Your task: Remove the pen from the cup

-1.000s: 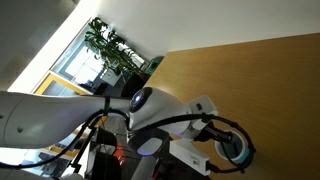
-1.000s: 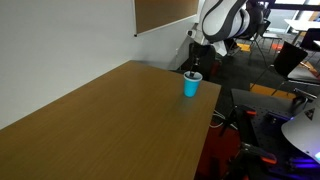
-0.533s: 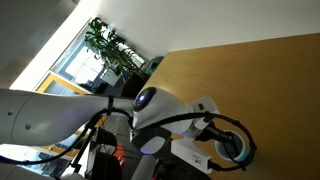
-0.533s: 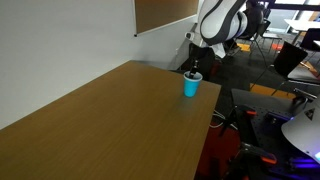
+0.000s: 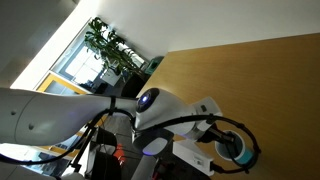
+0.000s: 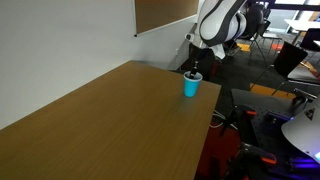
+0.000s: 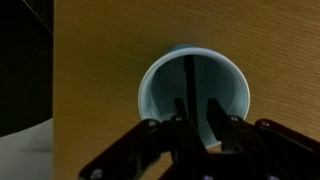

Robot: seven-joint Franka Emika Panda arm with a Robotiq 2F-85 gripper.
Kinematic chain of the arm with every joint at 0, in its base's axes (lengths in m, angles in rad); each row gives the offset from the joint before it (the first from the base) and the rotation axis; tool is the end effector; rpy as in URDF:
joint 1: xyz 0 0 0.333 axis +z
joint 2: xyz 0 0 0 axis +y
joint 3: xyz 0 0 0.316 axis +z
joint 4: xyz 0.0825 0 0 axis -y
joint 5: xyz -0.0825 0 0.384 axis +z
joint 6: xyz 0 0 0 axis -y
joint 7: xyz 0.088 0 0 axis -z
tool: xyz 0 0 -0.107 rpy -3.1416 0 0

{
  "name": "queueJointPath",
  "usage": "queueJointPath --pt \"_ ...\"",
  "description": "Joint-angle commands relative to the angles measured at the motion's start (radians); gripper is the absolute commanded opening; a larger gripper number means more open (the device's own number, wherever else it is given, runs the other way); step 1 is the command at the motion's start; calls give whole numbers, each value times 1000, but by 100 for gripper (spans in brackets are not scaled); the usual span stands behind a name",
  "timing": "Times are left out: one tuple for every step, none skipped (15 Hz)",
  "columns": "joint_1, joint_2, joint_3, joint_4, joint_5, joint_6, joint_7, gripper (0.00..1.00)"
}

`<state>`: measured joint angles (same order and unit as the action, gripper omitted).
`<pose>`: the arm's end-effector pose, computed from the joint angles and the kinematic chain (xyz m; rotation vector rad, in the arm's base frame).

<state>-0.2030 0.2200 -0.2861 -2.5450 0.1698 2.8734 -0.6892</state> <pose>0.4054 -0.2321 0.2044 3.0641 0.0754 0.1496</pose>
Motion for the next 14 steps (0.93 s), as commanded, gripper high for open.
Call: queueJointPath --pt "-37 19 38 23 45 -9 -67 30" --pt "-43 24 46 28 54 -11 -76 29" --pt "-48 28 52 31 58 -12 -83 30" --pt "-54 32 58 34 65 -12 -93 29" --pt "-60 36 65 37 70 -12 -95 29" --pt "-67 40 73 40 77 -12 -105 29" --pt "-73 46 79 43 84 -11 -111 28" --pt "-78 50 84 46 89 -11 -115 29" --pt "-86 54 92 48 95 -10 -125 28" --pt "-91 58 97 49 97 -10 -124 27" --pt "-98 62 103 50 98 -9 -125 28" --pt "-104 66 108 52 100 -9 -126 26" --pt "-111 72 114 55 101 -7 -125 27" --pt "-118 74 120 57 101 -7 -125 25"
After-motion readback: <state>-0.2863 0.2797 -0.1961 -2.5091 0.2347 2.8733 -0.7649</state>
